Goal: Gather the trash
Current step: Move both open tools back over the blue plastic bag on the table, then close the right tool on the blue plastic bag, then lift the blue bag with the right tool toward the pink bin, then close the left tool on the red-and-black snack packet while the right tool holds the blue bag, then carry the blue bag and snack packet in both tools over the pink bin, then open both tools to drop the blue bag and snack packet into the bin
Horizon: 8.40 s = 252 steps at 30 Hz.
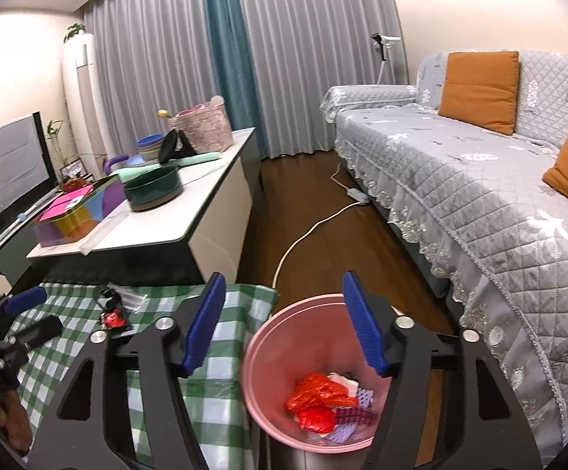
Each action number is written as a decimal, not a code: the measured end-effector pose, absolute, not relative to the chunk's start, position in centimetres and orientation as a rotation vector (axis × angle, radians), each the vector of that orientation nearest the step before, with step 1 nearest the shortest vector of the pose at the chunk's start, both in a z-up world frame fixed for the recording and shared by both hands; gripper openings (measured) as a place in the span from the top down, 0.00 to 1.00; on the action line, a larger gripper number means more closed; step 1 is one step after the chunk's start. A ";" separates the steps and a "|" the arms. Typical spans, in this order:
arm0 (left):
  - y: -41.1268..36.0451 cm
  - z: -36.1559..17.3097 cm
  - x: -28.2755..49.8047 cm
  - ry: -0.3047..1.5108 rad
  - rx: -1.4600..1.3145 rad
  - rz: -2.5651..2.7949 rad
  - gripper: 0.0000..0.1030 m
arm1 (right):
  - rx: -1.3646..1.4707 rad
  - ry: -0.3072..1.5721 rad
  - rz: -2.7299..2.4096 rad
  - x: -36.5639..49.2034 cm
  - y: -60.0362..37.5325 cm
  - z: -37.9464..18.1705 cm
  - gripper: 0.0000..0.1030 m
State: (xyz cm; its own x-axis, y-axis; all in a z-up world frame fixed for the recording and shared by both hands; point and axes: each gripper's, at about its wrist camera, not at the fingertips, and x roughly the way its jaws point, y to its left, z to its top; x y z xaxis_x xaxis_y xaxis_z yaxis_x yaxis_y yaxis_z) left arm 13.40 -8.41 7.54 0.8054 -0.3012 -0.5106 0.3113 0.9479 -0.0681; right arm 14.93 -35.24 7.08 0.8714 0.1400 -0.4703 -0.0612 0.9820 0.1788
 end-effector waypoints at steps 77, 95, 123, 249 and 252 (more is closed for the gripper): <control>5.8 3.0 13.0 0.591 -0.119 -0.075 0.61 | 0.035 0.767 0.399 18.1 -19.8 -1.8 0.98; 1.8 -2.6 20.8 0.716 -0.093 -0.080 0.43 | 0.123 0.737 0.378 19.7 -23.7 -0.9 0.98; -1.5 -2.6 22.1 0.803 -0.053 -0.074 0.60 | 0.156 0.693 0.364 19.8 -25.7 0.2 0.98; -21.6 1.3 20.7 0.674 0.099 -0.505 0.41 | 0.203 0.578 -0.046 19.6 -42.9 5.7 0.37; -20.1 1.6 19.9 0.670 0.091 -0.491 0.41 | 0.202 0.571 -0.034 19.6 -42.4 5.8 0.37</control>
